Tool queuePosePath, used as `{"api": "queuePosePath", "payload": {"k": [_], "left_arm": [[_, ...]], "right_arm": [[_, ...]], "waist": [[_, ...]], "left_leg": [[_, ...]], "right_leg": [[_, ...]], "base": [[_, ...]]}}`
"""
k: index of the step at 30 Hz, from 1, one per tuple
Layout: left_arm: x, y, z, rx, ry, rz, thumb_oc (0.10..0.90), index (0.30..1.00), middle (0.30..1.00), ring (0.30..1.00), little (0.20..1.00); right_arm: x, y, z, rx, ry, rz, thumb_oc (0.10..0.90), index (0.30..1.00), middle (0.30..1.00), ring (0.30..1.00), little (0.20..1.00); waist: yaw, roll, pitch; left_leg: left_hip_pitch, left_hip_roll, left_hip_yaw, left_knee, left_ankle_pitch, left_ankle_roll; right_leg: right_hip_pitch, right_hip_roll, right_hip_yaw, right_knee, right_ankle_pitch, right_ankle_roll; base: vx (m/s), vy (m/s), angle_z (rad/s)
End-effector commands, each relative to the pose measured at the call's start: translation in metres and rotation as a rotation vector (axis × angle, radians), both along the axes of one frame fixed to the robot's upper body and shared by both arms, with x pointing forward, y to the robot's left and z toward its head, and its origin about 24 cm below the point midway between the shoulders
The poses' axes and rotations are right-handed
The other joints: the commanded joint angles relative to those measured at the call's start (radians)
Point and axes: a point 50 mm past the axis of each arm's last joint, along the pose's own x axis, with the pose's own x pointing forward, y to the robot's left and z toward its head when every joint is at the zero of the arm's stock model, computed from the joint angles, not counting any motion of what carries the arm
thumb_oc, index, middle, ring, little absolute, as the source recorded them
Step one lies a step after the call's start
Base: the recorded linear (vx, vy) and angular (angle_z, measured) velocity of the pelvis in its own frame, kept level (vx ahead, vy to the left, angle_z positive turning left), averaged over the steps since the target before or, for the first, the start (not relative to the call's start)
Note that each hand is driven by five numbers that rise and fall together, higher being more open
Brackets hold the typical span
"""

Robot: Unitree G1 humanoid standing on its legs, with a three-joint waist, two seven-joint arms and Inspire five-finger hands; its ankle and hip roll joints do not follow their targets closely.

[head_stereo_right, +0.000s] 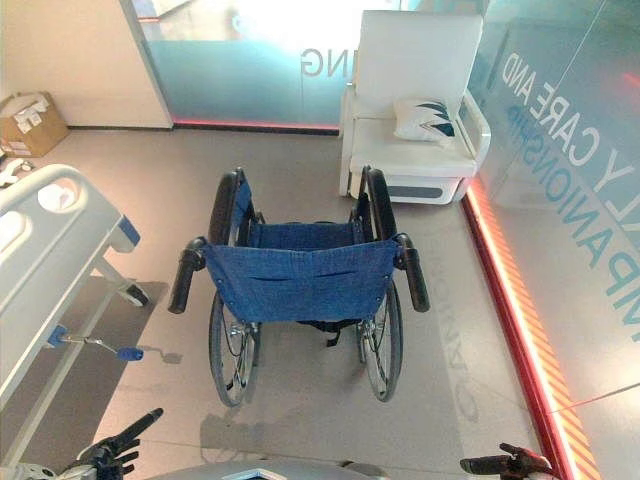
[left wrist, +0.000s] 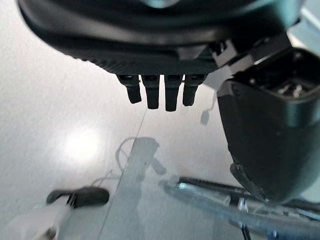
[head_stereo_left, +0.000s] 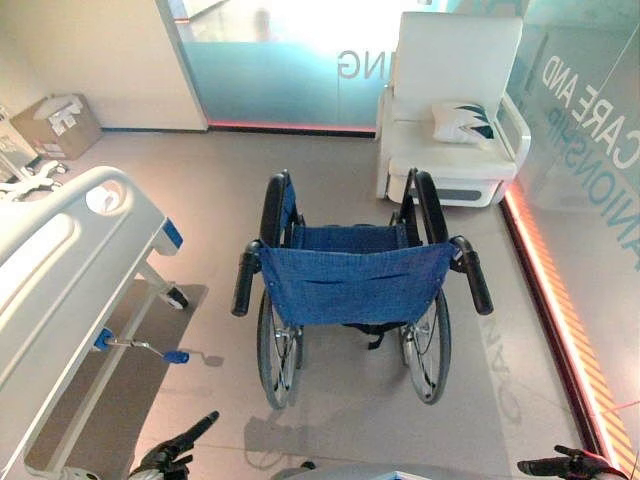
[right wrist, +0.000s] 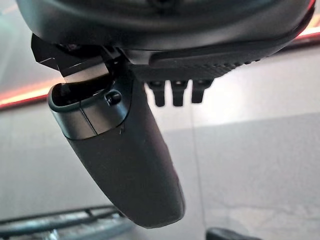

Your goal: Push the wheelchair next to the bed

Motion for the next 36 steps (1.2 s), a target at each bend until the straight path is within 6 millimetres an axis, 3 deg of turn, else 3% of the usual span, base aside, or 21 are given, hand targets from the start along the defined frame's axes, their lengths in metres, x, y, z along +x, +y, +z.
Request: {"api": "queuePosePath", "payload": {"k": [1,5,10,11,14,18,21,26,32,36], "left_arm": [[0.033,0.048,0.043,0.162,-0.137,0.086,0.800,0.900,0.900,0.900,0.900],[0.041,0.065,0.062,0.237,-0.176,0.099,0.800,0.900,0.900,0.900,0.900],[0.068,0.084,0.097,0.343,-0.260,0.059,0.800,0.900,0.900,0.900,0.900],[0.069,0.084,0.097,0.344,-0.260,0.059,0.800,0.900,0.900,0.900,0.900],[0.091,0.093,0.127,0.404,-0.372,0.051,0.800,0.900,0.900,0.900,0.900],[0.110,0.094,0.151,0.424,-0.499,0.045,0.800,0.900,0.900,0.900,0.900],[0.126,0.086,0.168,0.425,-0.623,0.033,0.800,0.900,0.900,0.900,0.900],[0.150,0.065,0.194,0.372,-0.832,-0.025,0.800,0.900,0.900,0.900,0.900],[0.184,0.025,0.228,0.224,-1.122,-0.125,0.800,0.900,0.900,0.900,0.900],[0.196,0.000,0.239,0.113,-1.229,-0.202,0.800,0.900,0.900,0.900,0.900]], "right_arm": [[0.018,-0.054,0.051,-0.240,-0.045,-0.100,0.800,0.900,0.900,0.900,0.900],[0.021,-0.075,0.076,-0.381,-0.051,-0.166,0.800,0.900,0.900,0.900,0.900],[0.041,-0.095,0.113,-0.515,-0.224,-0.272,0.800,0.900,0.900,0.900,0.900],[0.041,-0.095,0.112,-0.515,-0.225,-0.273,0.800,0.900,0.900,0.900,0.900],[0.062,-0.102,0.138,-0.592,-0.388,-0.276,0.800,0.900,0.900,0.900,0.900],[0.082,-0.101,0.158,-0.645,-0.529,-0.253,0.800,0.900,0.900,0.900,0.900],[0.102,-0.094,0.177,-0.664,-0.658,-0.225,0.800,0.900,0.900,0.900,0.900],[0.138,-0.066,0.203,-0.618,-0.859,-0.148,0.800,0.900,0.900,0.900,0.900],[0.172,-0.027,0.229,-0.587,-1.052,0.012,0.800,0.900,0.900,0.900,0.900],[0.189,0.002,0.247,-0.575,-1.167,0.121,0.800,0.900,0.900,0.900,0.900]], "waist": [[0.008,-0.013,-0.016],[0.008,-0.010,-0.017],[0.009,-0.004,-0.017],[0.010,-0.004,-0.016],[0.011,-0.001,-0.016],[0.010,-0.001,-0.014],[0.008,-0.002,-0.015],[0.004,-0.003,-0.013],[-0.001,-0.002,-0.018],[-0.003,0.000,-0.022]], "left_leg": [[0.009,-0.064,0.009,0.003,-0.056,0.016],[0.010,-0.064,0.007,0.003,-0.058,0.016],[0.007,-0.065,0.004,0.003,-0.057,0.016],[0.007,-0.065,0.004,0.003,-0.057,0.016],[0.003,-0.066,0.002,0.003,-0.056,0.015],[0.002,-0.067,-0.001,0.003,-0.055,0.014],[-0.003,-0.068,-0.003,0.003,-0.053,0.012],[-0.007,-0.067,-0.007,0.003,-0.050,0.008],[-0.006,-0.065,-0.002,0.003,-0.051,0.006],[-0.006,-0.064,0.002,0.003,-0.050,0.004]], "right_leg": [[-0.023,-0.006,0.026,0.038,0.013,0.023],[-0.020,-0.005,0.027,0.035,0.013,0.024],[-0.021,-0.005,0.029,0.035,0.013,0.025],[-0.021,-0.005,0.029,0.035,0.013,0.025],[-0.022,-0.006,0.030,0.035,0.013,0.025],[-0.022,-0.006,0.031,0.035,0.013,0.026],[-0.026,-0.006,0.032,0.035,0.015,0.026],[-0.030,-0.009,0.033,0.037,0.016,0.026],[-0.028,-0.011,0.032,0.036,0.014,0.025],[-0.028,-0.013,0.032,0.033,0.015,0.026]], "base": [[0.00,0.000,0.00],[0.00,0.000,0.00],[0.00,0.000,0.00],[0.00,0.000,0.00],[0.00,0.000,0.00],[0.00,0.000,0.00],[-0.02,0.004,0.01],[0.00,0.000,0.00],[0.00,0.000,0.00],[0.00,0.000,0.00]]}}
